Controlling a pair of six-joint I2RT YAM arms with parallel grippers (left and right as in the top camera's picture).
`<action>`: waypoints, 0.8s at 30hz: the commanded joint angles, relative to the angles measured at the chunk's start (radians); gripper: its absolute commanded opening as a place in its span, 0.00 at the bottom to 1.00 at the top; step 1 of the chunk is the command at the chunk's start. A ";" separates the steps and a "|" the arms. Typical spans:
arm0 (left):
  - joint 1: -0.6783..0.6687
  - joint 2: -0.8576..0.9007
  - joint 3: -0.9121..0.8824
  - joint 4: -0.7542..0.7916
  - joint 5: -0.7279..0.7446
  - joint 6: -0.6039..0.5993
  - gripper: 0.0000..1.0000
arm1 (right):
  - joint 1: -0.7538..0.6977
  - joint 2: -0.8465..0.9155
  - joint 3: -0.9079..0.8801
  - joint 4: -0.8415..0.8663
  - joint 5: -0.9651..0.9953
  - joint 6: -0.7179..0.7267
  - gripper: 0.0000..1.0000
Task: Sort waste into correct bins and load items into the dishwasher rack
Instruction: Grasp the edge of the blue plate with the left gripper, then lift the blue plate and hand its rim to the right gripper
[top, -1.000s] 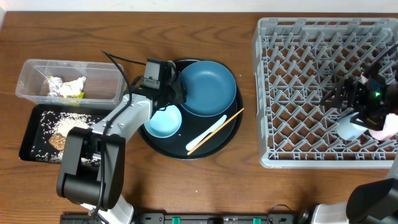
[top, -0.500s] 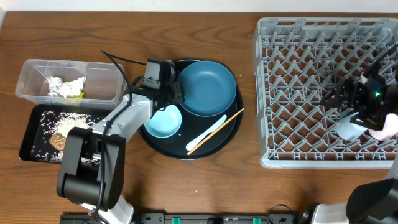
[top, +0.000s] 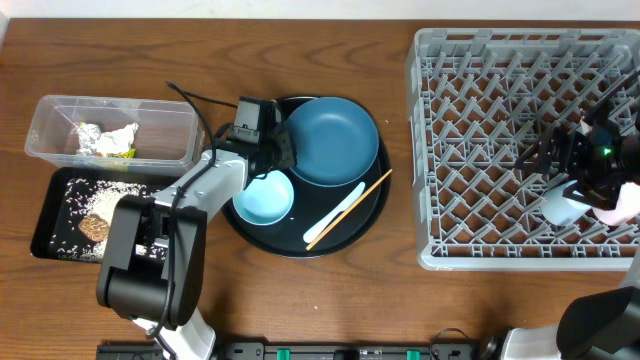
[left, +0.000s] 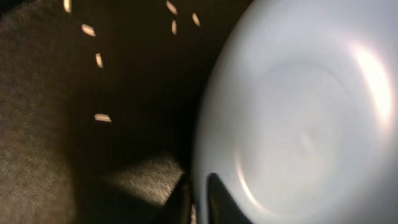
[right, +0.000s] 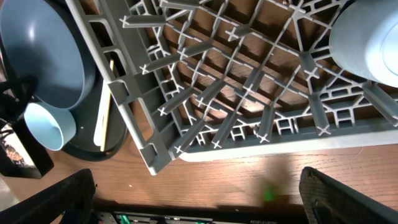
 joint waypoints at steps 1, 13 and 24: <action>-0.003 -0.009 0.004 0.006 -0.003 0.011 0.06 | 0.006 -0.011 0.012 -0.002 0.001 -0.016 0.99; -0.003 -0.224 0.022 0.005 0.022 0.011 0.06 | 0.006 -0.011 0.012 -0.002 0.001 -0.016 0.99; -0.016 -0.416 0.021 -0.008 0.375 -0.120 0.06 | 0.006 -0.011 0.012 -0.001 0.001 -0.016 0.99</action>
